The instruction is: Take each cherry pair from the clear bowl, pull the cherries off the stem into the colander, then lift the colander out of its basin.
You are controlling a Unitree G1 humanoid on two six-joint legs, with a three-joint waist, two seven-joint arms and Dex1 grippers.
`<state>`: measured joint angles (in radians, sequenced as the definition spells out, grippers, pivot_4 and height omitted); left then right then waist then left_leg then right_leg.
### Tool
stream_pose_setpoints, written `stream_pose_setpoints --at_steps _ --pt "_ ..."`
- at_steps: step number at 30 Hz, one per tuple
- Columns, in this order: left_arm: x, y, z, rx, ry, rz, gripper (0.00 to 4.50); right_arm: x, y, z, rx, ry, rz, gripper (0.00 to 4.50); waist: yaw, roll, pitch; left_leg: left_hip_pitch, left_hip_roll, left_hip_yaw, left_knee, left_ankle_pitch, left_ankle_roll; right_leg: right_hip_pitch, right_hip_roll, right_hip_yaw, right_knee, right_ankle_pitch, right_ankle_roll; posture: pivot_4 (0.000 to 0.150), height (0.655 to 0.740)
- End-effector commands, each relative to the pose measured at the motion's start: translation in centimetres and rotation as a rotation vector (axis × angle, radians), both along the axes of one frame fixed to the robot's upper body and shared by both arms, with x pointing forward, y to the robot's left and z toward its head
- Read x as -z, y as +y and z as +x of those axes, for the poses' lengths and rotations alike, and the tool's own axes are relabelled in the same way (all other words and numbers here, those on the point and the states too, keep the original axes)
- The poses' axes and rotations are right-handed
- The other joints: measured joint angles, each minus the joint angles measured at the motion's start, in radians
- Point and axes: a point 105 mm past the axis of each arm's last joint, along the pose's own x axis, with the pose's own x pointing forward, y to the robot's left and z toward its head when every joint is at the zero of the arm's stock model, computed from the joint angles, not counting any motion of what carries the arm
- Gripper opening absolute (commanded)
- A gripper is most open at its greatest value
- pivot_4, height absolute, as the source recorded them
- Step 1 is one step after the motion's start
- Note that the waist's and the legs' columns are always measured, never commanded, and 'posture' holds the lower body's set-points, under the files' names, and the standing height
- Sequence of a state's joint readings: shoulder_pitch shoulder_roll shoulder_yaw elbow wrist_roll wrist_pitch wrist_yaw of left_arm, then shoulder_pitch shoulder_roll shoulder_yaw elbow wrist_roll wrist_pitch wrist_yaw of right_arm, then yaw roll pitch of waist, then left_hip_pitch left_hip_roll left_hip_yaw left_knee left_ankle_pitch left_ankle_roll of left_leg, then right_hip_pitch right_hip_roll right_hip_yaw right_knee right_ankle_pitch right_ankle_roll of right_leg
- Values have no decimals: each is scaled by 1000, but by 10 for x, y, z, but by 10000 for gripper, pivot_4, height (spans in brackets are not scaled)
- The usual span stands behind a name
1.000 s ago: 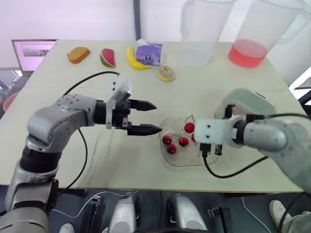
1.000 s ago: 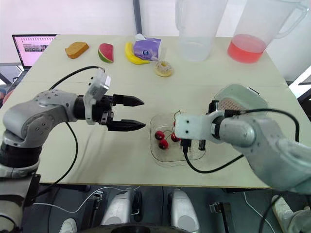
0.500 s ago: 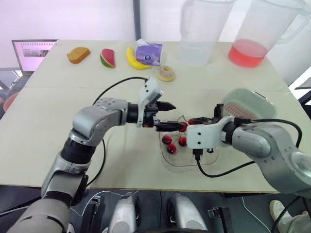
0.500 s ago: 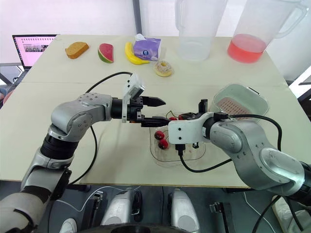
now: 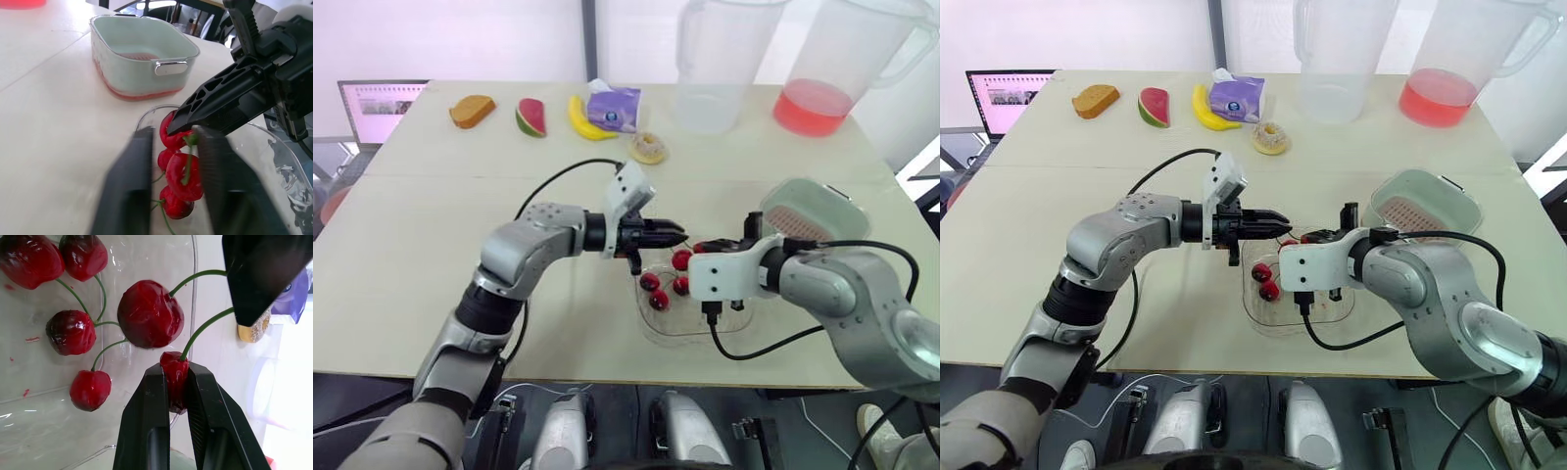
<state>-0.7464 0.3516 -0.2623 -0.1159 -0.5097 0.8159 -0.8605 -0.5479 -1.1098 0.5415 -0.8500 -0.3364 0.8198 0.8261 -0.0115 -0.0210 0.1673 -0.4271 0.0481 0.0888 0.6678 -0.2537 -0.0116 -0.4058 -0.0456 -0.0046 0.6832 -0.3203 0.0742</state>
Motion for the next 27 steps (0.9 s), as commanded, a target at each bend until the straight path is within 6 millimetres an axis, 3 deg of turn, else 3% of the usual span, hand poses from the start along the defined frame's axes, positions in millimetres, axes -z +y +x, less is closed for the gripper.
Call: stream_pose_setpoints --at_steps 1,14,27 --pt "-4 -5 -3 21 -21 -20 1242 -12 4 0 -15 -56 16 526 0 0 0 0 0 0 0 0 0 0 0 0 0 0 0 1500 7400" --pt "-3 -7 -5 28 -9 -25 1242 -13 5 0 -9 -51 33 526 0 0 0 0 0 0 0 0 0 0 0 0 0 0 0 1500 7400" --pt "-13 4 2 6 -15 -39 1242 -11 2 -1 10 -34 34 526 0 0 0 0 0 0 0 0 0 0 0 0 0 0 0 1500 7400"
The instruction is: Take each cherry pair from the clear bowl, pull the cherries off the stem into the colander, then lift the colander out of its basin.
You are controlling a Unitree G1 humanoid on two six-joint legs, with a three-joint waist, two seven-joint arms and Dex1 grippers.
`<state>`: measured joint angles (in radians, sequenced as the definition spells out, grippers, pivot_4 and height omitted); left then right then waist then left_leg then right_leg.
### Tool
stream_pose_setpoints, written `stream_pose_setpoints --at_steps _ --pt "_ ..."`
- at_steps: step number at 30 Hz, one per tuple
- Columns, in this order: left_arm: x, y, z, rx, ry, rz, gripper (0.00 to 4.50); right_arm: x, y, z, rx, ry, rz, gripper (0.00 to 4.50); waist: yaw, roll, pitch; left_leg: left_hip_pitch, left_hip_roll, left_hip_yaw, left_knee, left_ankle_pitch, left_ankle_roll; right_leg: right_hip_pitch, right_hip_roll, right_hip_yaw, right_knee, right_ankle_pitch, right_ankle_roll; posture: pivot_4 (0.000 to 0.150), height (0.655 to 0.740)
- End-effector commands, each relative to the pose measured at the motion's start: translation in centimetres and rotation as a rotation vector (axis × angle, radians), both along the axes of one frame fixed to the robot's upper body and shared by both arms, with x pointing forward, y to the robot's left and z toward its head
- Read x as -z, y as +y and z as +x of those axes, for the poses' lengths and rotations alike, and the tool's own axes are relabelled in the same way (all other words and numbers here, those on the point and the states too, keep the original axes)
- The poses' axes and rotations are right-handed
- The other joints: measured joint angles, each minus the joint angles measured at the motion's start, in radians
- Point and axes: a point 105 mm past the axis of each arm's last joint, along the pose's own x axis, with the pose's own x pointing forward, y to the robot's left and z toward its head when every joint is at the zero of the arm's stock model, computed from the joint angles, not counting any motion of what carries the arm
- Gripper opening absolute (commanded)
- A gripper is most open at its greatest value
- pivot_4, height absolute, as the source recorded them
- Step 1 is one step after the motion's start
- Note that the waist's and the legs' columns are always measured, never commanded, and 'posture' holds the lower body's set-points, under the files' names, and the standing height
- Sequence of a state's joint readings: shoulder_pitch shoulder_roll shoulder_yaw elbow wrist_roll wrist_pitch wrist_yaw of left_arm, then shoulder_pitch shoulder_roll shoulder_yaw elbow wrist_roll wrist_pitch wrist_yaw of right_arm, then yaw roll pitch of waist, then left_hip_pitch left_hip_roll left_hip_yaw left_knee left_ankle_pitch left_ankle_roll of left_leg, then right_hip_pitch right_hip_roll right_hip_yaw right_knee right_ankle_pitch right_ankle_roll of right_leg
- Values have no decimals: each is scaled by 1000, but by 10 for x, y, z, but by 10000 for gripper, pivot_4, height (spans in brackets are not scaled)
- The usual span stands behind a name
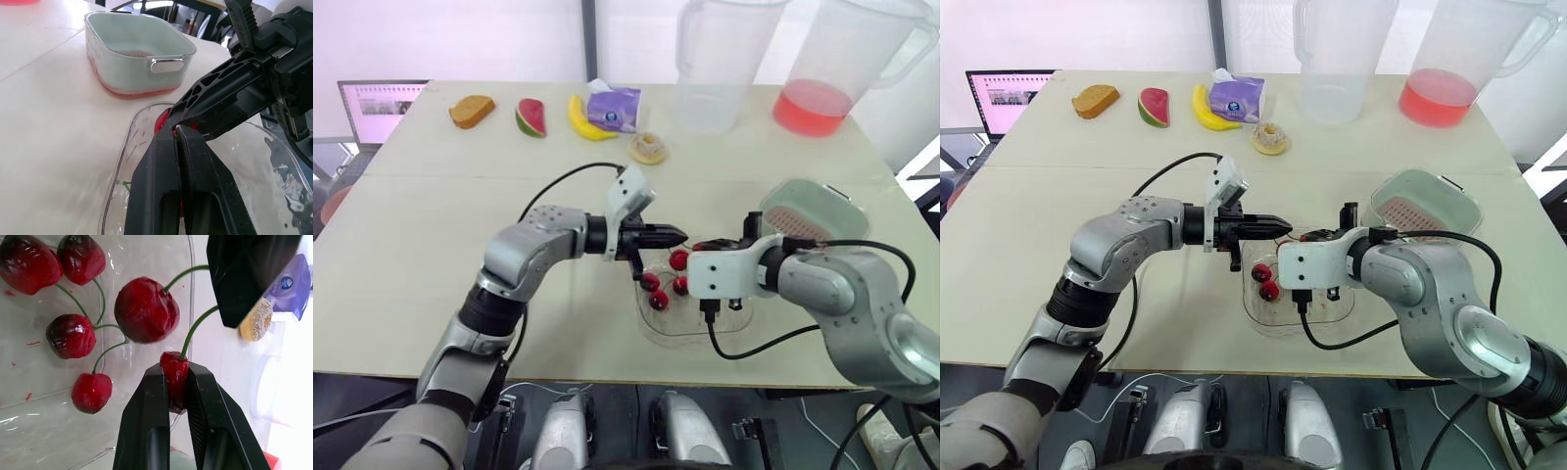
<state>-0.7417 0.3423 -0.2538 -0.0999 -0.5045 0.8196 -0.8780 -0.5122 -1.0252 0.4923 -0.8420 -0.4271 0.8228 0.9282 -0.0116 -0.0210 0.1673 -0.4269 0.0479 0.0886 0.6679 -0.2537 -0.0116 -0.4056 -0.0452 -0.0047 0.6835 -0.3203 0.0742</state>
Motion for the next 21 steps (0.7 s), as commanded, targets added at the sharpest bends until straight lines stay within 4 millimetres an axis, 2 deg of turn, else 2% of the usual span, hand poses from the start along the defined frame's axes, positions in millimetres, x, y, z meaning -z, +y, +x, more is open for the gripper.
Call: stream_pose_setpoints --at_steps 1,11,13,15,18,21 --pt "-16 4 2 -3 -36 -35 1242 -12 0 -1 -1 -54 13 526 0 0 0 0 0 0 0 0 0 0 0 0 0 0 0 1500 7400" --pt "-18 2 1 0 -27 -50 1242 -13 4 -2 -16 -50 36 526 0 0 0 0 0 0 0 0 0 0 0 0 0 0 0 1500 7400" --pt "-18 2 0 2 -25 -51 0 -14 6 -2 -21 -55 47 10753 0 0 0 0 0 0 0 0 0 0 0 0 0 0 0 1500 7400" --pt "-18 1 0 3 -26 -51 0 -16 6 -3 -15 -51 68 17941 0 0 0 0 0 0 0 0 0 0 0 0 0 0 0 1500 7400" --pt "-18 3 -1 13 -44 -38 0 -21 3 -3 16 -6 141 33433 1 0 0 0 0 0 0 0 0 0 0 0 0 0 0 1500 7400" --pt "-22 10 0 37 -100 -4 0 -29 -6 -7 66 93 259 33433 0 0 0 0 0 0 0 0 0 0 0 0 0 0 0 1500 7400"
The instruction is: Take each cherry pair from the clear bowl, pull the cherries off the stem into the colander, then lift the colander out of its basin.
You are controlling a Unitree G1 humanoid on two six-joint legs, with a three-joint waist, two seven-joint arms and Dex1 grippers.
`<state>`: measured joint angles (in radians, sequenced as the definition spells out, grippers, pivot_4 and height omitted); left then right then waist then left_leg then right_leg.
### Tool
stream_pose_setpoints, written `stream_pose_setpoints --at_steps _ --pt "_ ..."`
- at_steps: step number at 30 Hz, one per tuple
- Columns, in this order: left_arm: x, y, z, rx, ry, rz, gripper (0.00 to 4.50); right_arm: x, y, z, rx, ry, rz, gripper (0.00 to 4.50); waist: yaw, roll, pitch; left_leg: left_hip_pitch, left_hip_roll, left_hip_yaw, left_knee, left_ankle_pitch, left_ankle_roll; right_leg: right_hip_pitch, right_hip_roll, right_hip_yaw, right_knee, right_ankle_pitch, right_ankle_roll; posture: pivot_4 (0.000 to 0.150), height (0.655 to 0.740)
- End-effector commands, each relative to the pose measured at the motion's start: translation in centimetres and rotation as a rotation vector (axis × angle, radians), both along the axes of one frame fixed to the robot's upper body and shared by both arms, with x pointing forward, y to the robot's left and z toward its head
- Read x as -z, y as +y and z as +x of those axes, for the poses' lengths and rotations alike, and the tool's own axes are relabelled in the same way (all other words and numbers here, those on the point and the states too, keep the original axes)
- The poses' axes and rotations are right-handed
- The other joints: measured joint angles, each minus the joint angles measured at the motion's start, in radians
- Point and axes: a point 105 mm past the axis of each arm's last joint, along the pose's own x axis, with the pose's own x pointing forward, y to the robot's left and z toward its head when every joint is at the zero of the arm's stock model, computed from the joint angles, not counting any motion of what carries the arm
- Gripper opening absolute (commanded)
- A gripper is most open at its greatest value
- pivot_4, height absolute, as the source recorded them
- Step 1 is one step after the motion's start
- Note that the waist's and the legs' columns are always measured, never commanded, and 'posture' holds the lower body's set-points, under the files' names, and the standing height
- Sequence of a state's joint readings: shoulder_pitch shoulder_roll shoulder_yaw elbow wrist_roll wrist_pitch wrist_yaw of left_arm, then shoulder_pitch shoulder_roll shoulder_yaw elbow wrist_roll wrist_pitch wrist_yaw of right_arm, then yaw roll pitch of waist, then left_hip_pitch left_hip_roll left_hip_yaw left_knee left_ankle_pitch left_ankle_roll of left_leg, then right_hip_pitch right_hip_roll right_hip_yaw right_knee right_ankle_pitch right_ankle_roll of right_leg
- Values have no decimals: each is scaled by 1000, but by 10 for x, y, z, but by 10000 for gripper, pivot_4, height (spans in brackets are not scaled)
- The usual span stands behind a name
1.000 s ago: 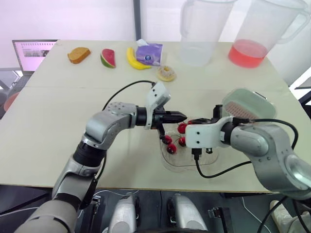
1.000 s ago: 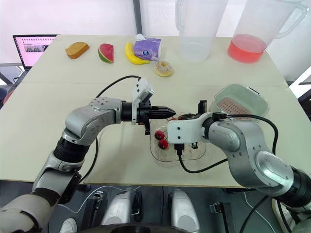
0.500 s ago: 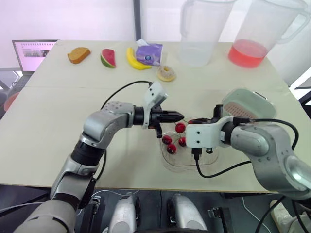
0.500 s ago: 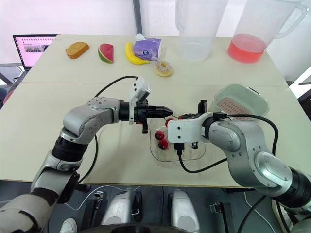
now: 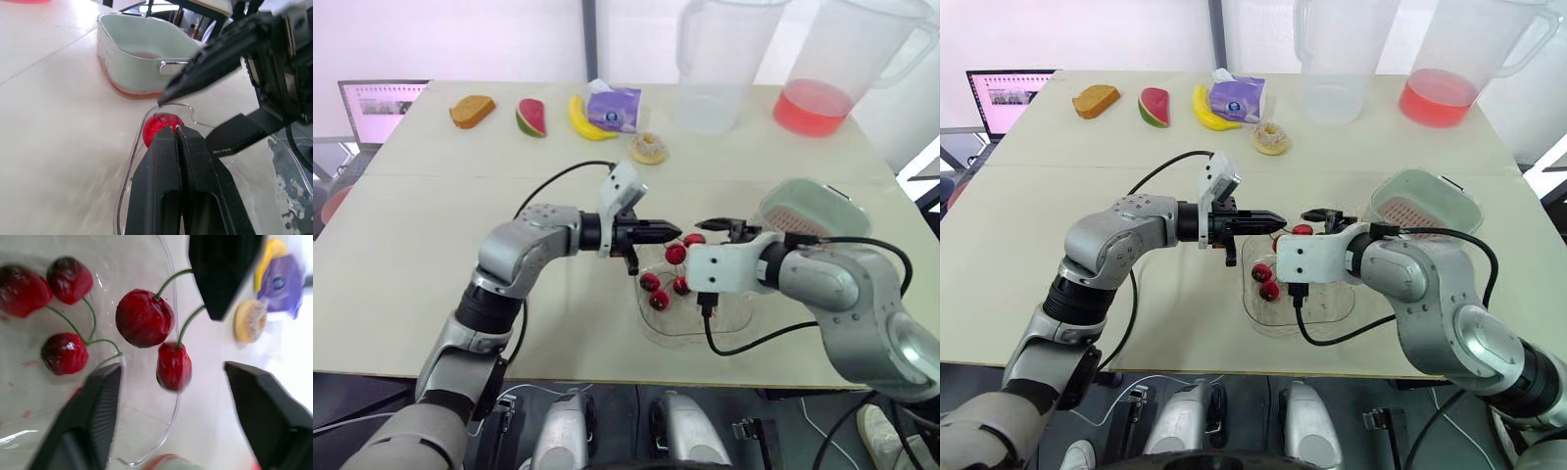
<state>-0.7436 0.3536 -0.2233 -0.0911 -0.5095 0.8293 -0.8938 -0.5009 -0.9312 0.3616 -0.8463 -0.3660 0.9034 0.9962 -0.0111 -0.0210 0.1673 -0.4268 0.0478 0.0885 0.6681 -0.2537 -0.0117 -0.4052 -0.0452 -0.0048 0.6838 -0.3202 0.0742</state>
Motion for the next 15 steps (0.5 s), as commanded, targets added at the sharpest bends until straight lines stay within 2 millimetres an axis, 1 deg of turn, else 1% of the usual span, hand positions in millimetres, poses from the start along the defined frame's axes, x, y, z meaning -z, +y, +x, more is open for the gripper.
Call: stream_pose_setpoints --at_steps 1,2,3,5,6,8,9,12,15 --pt "-20 4 -4 63 -126 18 0 -19 -7 -9 29 69 144 33433 0 0 0 0 0 0 0 0 0 0 0 0 0 0 0 1500 7400" --pt "-23 8 -6 86 -149 30 0 -22 -11 -11 45 119 186 33433 0 0 0 0 0 0 0 0 0 0 0 0 0 0 0 1500 7400" --pt "-28 13 -7 116 -186 48 0 -27 -14 -13 67 201 270 33433 0 0 0 0 0 0 0 0 0 0 0 0 0 0 0 1500 7400" --pt "-37 23 -10 184 -248 79 0 -41 -15 -13 79 314 425 33433 -4 0 0 1 0 0 0 0 0 1 0 0 0 0 0 1500 7400" --pt "-39 26 -11 209 -267 94 0 -46 -14 -13 78 354 474 33433 -3 0 0 1 0 0 0 0 0 0 0 0 0 0 0 1500 7400" --pt "-43 32 -11 255 -298 115 0 -53 -8 -14 52 420 539 33433 -2 1 0 1 0 0 0 -1 1 1 1 0 1 0 0 1500 7400" --pt "-44 34 -10 279 -318 118 0 -56 -4 -13 37 441 562 33433 -1 1 0 1 0 0 -1 -2 4 1 0 0 1 0 -1 1500 7400" --pt "-44 38 -6 320 -357 124 0 -61 7 -8 14 492 643 33433 0 1 0 1 0 0 -1 -3 5 1 0 0 0 0 -1 1500 7400" --pt "-46 35 -2 332 -401 113 0 -57 15 -6 1 524 650 33433 3 1 0 0 0 0 0 -3 6 0 0 0 0 0 0 1500 7400"
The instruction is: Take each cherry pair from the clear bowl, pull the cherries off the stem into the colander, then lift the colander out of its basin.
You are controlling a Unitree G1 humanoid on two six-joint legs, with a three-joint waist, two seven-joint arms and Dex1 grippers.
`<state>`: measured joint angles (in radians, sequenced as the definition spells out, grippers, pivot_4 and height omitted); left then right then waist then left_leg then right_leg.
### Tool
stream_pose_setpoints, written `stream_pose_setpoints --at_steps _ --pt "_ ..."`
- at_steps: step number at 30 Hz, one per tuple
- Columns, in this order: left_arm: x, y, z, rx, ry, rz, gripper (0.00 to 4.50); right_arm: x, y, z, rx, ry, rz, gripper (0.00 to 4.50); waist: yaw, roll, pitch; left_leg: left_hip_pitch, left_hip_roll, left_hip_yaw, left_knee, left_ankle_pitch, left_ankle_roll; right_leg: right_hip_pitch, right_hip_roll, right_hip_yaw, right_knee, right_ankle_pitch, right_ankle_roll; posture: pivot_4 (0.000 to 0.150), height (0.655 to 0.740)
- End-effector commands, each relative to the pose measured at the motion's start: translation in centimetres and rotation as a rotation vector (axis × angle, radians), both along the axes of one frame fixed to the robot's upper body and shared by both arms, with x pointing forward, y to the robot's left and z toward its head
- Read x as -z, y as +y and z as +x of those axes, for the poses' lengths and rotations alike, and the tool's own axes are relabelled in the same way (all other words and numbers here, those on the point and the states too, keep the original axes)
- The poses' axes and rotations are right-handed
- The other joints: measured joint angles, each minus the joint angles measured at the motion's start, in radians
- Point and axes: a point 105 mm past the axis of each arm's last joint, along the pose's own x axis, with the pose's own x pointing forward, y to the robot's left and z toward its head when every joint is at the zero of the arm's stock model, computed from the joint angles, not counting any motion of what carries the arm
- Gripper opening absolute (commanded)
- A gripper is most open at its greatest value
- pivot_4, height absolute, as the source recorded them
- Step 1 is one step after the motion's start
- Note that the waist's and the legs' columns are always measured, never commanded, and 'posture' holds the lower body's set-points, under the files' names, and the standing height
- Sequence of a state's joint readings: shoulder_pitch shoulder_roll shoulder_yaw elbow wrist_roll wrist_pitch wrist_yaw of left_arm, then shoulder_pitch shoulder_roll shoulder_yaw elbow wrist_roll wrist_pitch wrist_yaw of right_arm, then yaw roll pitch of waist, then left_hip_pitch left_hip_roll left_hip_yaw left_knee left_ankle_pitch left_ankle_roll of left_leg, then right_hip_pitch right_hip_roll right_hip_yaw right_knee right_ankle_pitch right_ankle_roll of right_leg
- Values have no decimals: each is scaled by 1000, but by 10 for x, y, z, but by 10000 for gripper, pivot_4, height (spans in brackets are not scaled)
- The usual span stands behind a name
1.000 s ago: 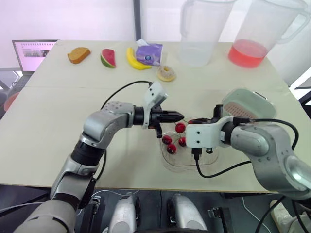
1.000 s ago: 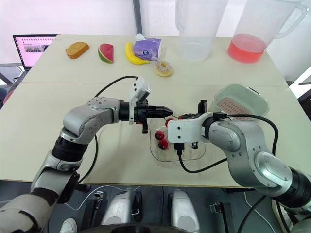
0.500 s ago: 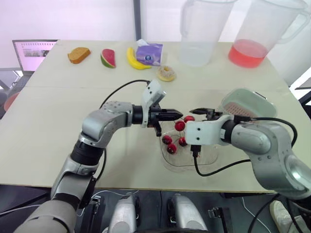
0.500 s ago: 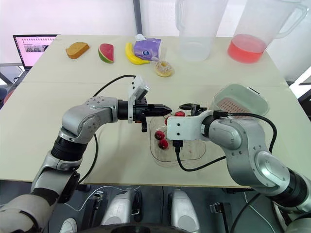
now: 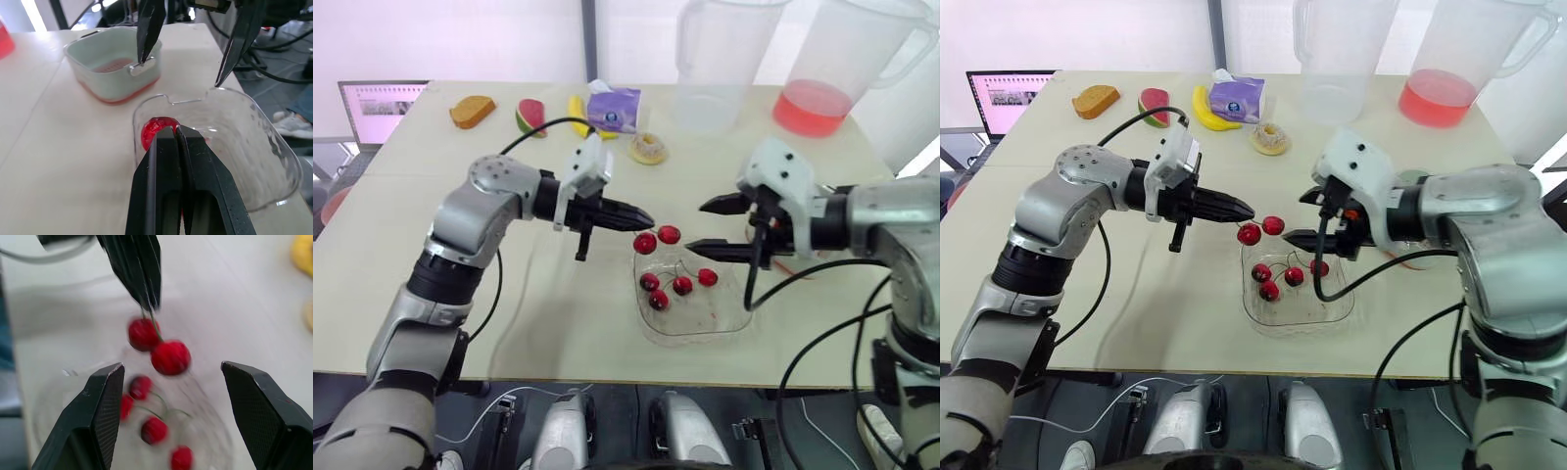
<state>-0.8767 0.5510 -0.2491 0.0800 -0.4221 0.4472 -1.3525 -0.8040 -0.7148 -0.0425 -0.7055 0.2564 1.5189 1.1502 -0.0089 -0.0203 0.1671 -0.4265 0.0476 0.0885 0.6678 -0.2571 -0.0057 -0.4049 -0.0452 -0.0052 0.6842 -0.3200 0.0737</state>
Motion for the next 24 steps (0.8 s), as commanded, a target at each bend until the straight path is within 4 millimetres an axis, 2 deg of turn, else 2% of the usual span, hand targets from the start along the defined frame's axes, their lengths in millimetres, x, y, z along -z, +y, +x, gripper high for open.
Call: stream_pose_setpoints --at_steps 1,11,19,24 --pt "-16 -5 1 44 -103 -30 0 -3 7 1 -15 1 24 33433 1 0 0 0 0 0 0 0 0 0 0 0 0 0 0 1500 7400" --pt "-25 -11 -8 87 -159 -72 0 6 17 11 -14 42 50 33433 -4 0 0 0 0 0 0 0 1 0 0 0 0 0 0 1500 7400" --pt "-30 -9 -11 84 -171 -77 0 20 12 14 1 49 -2 33433 -3 0 0 0 0 0 0 0 1 0 0 0 0 0 0 1500 7400" --pt "-30 -7 -12 78 -168 -77 0 21 10 16 7 48 -2 33433 -4 0 0 0 0 0 0 0 1 0 0 0 0 0 0 1500 7400"
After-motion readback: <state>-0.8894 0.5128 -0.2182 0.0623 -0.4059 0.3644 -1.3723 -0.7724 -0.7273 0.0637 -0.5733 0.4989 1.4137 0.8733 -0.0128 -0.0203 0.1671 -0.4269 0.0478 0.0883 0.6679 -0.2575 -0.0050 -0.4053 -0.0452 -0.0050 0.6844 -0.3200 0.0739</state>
